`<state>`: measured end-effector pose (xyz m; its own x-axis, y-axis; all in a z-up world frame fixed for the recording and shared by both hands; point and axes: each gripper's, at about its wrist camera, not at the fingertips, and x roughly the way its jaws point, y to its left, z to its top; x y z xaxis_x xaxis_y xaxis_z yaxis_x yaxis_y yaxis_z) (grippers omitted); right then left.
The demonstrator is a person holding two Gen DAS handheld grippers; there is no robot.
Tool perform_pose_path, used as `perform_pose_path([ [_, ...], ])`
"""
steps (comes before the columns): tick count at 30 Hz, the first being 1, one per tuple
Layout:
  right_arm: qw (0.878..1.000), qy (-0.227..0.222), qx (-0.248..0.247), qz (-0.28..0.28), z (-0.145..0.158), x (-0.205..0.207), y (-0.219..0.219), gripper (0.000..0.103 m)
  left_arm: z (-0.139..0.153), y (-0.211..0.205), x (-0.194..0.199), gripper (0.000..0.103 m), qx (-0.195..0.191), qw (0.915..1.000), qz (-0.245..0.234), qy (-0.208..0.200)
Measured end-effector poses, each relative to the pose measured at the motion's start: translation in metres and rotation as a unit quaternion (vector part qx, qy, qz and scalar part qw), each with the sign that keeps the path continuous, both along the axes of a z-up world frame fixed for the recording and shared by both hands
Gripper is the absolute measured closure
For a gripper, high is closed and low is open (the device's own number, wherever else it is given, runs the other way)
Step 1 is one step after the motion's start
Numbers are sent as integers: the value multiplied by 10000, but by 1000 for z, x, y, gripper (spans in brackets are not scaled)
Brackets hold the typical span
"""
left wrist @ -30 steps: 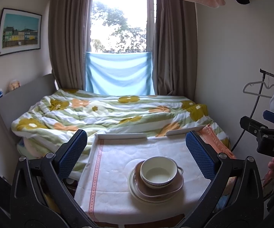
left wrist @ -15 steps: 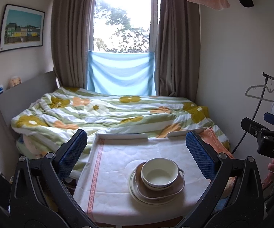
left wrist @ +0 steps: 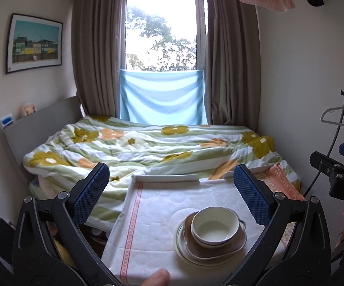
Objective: Organize plates and bowls
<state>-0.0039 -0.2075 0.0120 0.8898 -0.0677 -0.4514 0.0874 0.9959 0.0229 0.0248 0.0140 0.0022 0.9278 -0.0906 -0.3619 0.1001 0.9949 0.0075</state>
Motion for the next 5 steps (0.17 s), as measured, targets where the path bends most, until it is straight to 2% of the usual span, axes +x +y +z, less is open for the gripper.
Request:
perform_pose_path([
  [5,10000,46,27,-16,-3,17,3,0,-5,9,19,0,-100,9999,-53,110],
])
